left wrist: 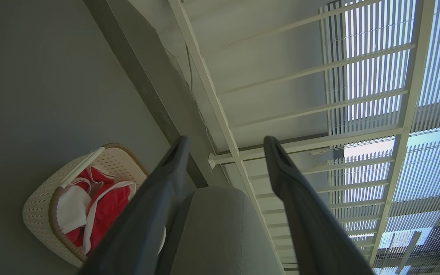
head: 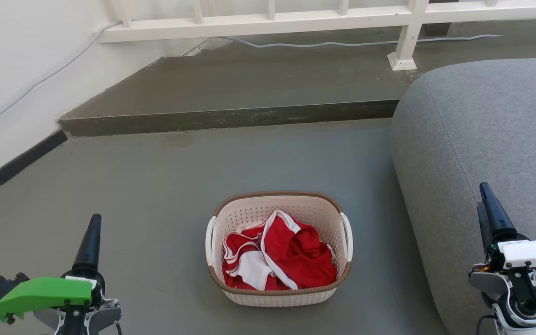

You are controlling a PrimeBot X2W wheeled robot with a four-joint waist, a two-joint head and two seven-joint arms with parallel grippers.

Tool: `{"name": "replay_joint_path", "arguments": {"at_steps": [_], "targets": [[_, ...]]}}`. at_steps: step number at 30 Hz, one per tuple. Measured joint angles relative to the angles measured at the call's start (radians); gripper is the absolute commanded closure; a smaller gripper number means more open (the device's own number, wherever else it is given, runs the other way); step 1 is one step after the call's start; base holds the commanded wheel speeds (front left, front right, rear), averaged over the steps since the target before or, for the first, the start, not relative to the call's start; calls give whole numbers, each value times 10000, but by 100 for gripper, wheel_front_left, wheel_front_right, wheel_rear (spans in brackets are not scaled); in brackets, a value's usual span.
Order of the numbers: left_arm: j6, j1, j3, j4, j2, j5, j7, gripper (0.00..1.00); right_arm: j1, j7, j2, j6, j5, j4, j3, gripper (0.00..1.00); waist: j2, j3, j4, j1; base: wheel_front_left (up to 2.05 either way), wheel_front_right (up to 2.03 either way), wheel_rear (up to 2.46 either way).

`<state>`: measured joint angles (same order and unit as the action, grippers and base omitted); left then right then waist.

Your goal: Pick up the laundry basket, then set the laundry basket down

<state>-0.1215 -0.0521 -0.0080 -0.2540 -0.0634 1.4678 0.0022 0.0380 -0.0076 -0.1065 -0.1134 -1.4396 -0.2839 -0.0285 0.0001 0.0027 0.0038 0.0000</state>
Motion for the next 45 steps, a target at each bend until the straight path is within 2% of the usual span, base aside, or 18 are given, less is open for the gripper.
{"name": "replay_joint_path", "arguments": {"at_steps": [6,11,21,30,37,45], "targets": [[0,-58,-268,48,-265,-1037,-222,0,156,-196,-261,23,1131,10,221,0,0,-32,26,0,0,0,0],[52,-97,-443,107,-326,-1824,-397,0,173,-374,-458,213,2067,52,510,0,0,-75,37,0,0,0,0],[489,-157,-995,364,-621,-3862,-729,0,362,-658,-851,570,4077,173,1122,0,0,-179,46,1,0,0,0],[907,-262,-1363,449,-782,-5390,-1009,0,365,-970,-915,976,5469,207,1592,0,0,-234,44,0,0,0,0],[1214,-261,-1601,443,-782,-6368,-1227,0,364,-1195,-991,1103,6435,182,1864,0,0,-237,30,0,0,0,0],[1365,-257,-1946,414,-796,-7354,-1490,0,364,-1413,-1080,1260,7342,92,2119,0,0,-219,7,0,0,0,0]]}}
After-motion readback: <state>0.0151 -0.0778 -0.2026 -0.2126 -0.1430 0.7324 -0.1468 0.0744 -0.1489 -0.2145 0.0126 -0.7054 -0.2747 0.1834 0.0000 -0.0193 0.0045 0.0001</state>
